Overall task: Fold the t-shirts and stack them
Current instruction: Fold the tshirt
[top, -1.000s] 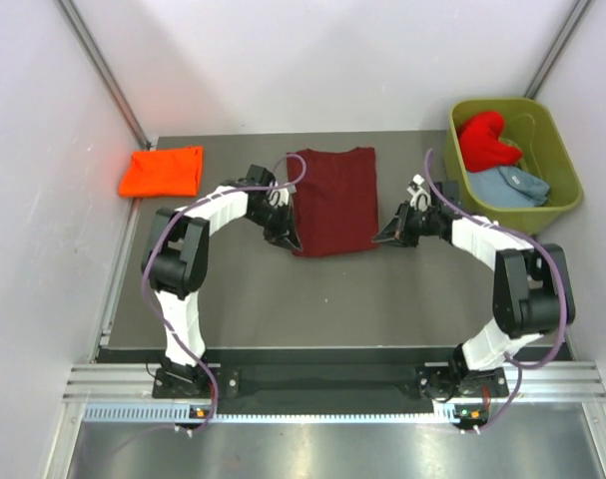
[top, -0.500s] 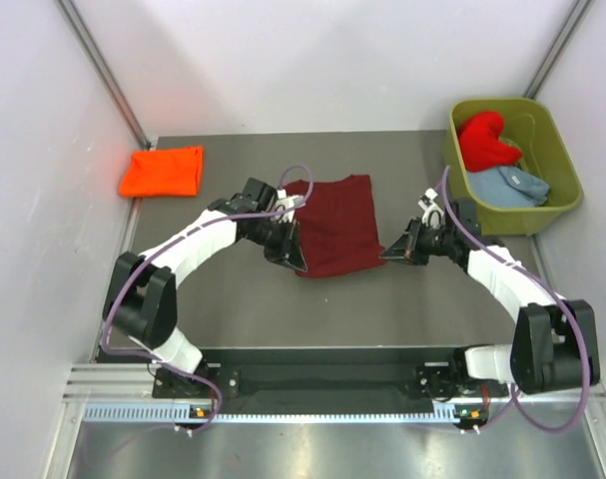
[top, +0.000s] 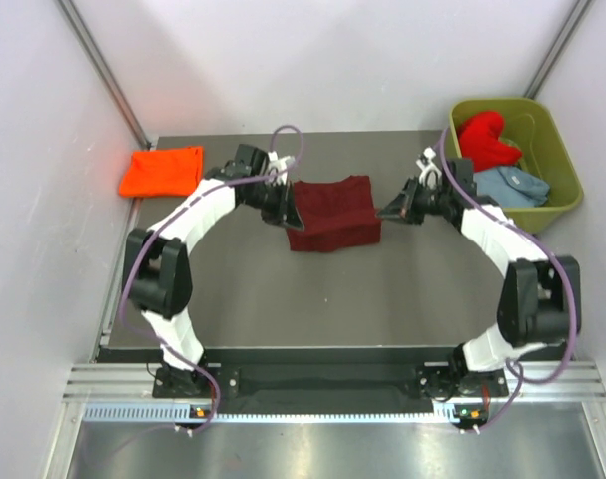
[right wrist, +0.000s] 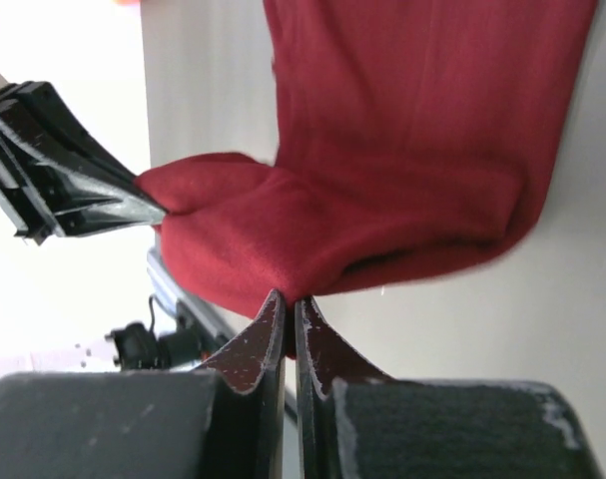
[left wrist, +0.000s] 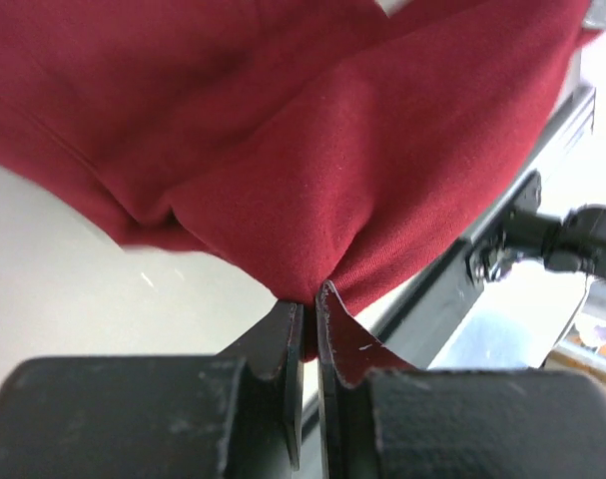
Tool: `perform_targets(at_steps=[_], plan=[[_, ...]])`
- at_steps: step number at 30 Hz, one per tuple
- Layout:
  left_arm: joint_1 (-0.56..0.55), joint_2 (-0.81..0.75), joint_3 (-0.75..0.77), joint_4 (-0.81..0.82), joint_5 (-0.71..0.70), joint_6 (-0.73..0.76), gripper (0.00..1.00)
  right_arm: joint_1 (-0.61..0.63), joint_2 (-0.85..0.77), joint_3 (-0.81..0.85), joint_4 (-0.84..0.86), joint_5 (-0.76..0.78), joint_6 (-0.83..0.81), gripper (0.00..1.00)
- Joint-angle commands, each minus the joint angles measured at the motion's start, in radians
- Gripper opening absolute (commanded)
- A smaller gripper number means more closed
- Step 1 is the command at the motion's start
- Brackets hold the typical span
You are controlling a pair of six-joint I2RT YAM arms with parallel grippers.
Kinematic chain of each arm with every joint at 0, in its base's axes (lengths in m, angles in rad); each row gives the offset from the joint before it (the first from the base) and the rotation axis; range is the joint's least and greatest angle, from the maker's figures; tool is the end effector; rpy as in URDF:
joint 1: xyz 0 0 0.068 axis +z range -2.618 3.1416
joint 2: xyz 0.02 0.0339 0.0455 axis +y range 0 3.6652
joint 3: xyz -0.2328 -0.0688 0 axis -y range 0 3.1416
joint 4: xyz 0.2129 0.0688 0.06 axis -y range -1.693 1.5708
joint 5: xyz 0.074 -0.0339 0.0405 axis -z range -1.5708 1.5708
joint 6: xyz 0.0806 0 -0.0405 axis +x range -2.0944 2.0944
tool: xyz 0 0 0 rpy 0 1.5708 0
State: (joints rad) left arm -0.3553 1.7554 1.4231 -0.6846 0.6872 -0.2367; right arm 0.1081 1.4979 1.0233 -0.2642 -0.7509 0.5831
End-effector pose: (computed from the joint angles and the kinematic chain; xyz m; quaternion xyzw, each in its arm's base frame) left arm 0.3153 -0.1715 0.2137 0.1456 0.8986 -0.3850 0.1517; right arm 0.3103 0.0890 0.2122 0.0562 0.8620 0.4429 0.2401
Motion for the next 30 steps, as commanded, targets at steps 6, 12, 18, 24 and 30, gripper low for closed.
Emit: perform_targets(at_steps=[6, 12, 18, 24, 30], plan=[[0.096, 0.259, 0.290, -0.016, 0.054, 0.001, 0.00, -0.015, 0.197, 0.251, 0.059, 0.053, -0.058, 0.00], [0.121, 0.377, 0.459, 0.007, 0.061, -0.024, 0.00, -0.002, 0.356, 0.408, 0.068, 0.062, -0.065, 0.00], [0.125, 0.453, 0.559, 0.037, 0.067, -0.053, 0.00, 0.013, 0.545, 0.587, 0.089, 0.047, -0.034, 0.00], [0.125, 0.504, 0.557, 0.059, 0.081, -0.073, 0.02, 0.022, 0.702, 0.702, 0.137, 0.044, 0.007, 0.00], [0.134, 0.549, 0.547, 0.086, 0.061, -0.095, 0.06, 0.039, 0.806, 0.820, 0.167, 0.045, 0.029, 0.04]])
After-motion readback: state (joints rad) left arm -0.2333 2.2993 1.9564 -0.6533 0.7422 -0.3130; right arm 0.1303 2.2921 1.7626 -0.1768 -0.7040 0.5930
